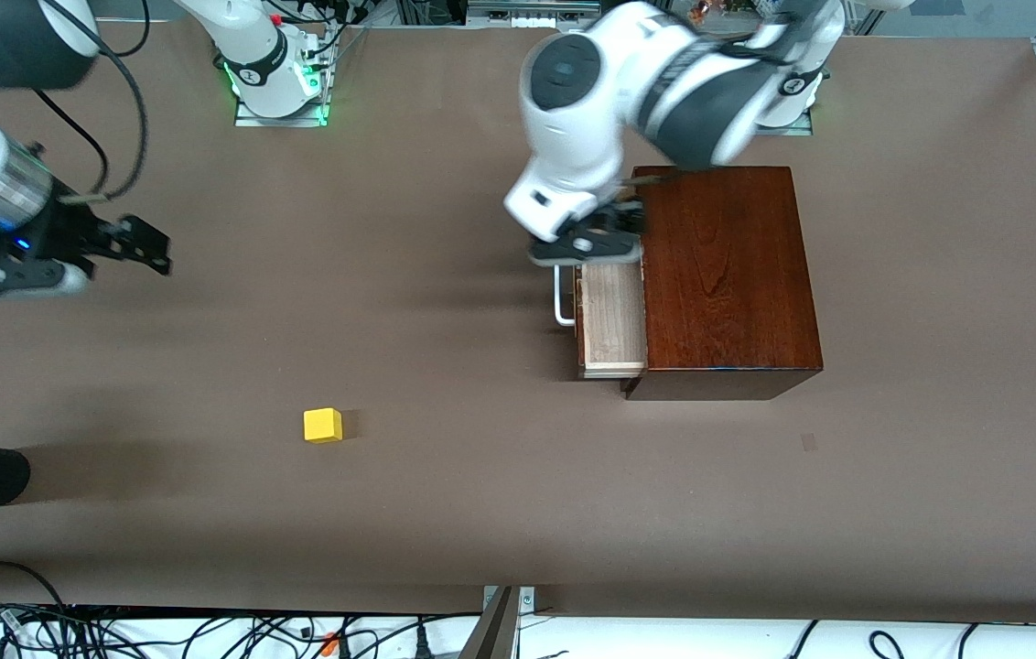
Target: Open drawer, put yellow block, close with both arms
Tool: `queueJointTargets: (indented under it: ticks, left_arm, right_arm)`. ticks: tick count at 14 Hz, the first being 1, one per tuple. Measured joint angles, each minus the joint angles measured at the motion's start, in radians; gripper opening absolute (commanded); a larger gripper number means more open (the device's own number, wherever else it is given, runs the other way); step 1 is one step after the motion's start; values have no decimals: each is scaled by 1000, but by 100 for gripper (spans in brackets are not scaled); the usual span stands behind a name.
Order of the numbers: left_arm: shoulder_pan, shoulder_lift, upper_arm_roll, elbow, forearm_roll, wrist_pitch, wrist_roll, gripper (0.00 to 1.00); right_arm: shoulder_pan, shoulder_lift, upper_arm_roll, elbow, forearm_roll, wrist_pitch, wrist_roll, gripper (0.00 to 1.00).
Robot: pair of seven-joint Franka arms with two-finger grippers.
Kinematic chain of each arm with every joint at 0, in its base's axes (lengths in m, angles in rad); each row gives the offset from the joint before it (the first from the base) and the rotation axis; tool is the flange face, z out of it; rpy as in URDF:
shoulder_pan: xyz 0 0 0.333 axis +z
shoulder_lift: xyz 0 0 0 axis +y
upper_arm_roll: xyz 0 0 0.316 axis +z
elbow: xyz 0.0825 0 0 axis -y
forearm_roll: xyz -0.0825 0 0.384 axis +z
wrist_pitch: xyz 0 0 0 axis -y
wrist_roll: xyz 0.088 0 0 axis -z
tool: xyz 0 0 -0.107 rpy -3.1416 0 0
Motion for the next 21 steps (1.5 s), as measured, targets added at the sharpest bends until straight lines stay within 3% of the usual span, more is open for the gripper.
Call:
queueJointTargets:
  ticks: [6,12,15,19,21]
  left_arm:
    - [236,-99,2,27,-56,-156,329,100]
    - [444,-180,17,25,-157,-226,608,100]
    - [463,-229,91,-9,-169,-224,648,100]
    - [446,-368,232,-167,-183,-155,725,100]
    - [438,-407,264,-209,-191,-113,735,100]
  right_arm:
    - [74,164,2,110,31,57,64,100]
    - [107,318,-6,232,21,73,138,100]
    - [106,420,-15,270,-7,106,161,100]
    - [115,525,-14,281,-48,204,226,100]
    - [125,570,-13,283,-49,261,231,100]
